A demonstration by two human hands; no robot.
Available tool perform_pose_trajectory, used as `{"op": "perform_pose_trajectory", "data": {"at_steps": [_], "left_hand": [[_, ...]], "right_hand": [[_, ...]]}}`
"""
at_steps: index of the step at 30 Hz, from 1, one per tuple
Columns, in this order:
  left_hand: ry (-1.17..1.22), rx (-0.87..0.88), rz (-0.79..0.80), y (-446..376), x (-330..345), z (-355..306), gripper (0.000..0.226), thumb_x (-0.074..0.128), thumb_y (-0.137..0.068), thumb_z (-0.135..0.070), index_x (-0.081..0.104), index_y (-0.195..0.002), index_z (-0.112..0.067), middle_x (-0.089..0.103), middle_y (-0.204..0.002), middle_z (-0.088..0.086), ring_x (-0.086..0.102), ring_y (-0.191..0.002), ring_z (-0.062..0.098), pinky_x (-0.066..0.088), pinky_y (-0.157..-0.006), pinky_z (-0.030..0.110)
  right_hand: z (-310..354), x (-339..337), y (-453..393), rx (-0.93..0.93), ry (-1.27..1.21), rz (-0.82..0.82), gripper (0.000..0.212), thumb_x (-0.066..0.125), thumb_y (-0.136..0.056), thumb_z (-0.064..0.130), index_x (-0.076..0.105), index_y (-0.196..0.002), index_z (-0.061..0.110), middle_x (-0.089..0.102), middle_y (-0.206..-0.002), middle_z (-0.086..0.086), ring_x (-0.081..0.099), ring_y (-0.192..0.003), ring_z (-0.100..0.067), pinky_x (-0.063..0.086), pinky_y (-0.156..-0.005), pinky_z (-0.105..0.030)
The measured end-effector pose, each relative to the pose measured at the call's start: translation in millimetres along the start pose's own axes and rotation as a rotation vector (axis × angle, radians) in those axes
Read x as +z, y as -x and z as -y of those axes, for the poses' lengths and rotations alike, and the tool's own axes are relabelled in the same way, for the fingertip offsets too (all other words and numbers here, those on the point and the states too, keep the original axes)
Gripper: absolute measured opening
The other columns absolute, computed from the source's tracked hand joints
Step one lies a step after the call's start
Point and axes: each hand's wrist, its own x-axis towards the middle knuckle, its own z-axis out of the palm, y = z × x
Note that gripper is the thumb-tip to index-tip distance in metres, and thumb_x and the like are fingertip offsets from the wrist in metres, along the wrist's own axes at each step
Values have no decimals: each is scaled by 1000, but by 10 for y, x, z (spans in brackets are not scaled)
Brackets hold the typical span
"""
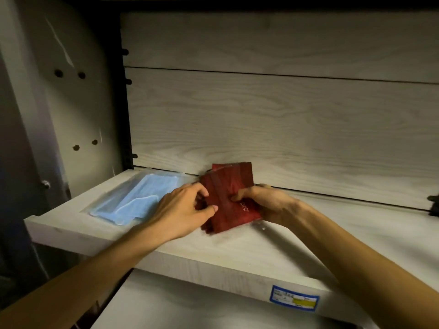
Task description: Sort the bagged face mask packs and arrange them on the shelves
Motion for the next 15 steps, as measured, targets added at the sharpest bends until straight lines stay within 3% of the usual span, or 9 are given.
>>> {"op": "perform_pose_trajectory", "data": {"at_steps": [3,6,8,10,13,15], "left_hand": [[188,-39,-52,-152,58,-176,77,77,-82,-46,38,-145,-25,44,-137,-5,50,-120,12,43,-98,28],[629,-285,71,-312,215,-469,94,83,-79,-36,22,-148,-19,54,-126,-8,55,-109,8,42,-100,29],[858,-413,220,-401,321,-625,82,83,-79,-37,35,-141,-14,69,-120,-1,67,-108,17,48,-104,41],[966,-416,305,-451,428,-769,62,80,-82,-32,51,-134,-14,75,-114,4,71,-107,23,50,-104,47],[1006,-315,295,-476,547,-952,34,73,-90,-17,64,-122,-15,77,-111,6,72,-106,26,53,-103,48],[1009,-325,248,-502,595,-991,28,72,-90,-11,67,-117,-13,77,-110,8,72,-105,26,54,-101,46]], "right_hand": [[-4,-254,152,-58,7,-15,29,62,-87,-5,65,-116,-10,72,-108,-25,71,-82,-31,63,-68,-34],[12,-554,318,-129,-2,20,23,62,-89,-4,66,-112,0,75,-104,-18,74,-88,-30,61,-70,-33],[34,-744,405,-161,-7,-3,26,62,-88,-4,65,-115,0,75,-104,-18,73,-88,-30,61,-72,-35],[38,-899,450,-192,-14,-54,31,61,-88,-7,63,-118,-4,73,-105,-20,70,-88,-31,62,-76,-37],[0,-1007,478,-197,-28,-92,25,63,-88,-5,65,-112,0,76,-99,-17,73,-83,-28,61,-68,-33],[-37,-1020,457,-189,-31,-106,23,65,-88,-2,65,-110,3,77,-96,-15,76,-82,-26,60,-66,-30]]}}
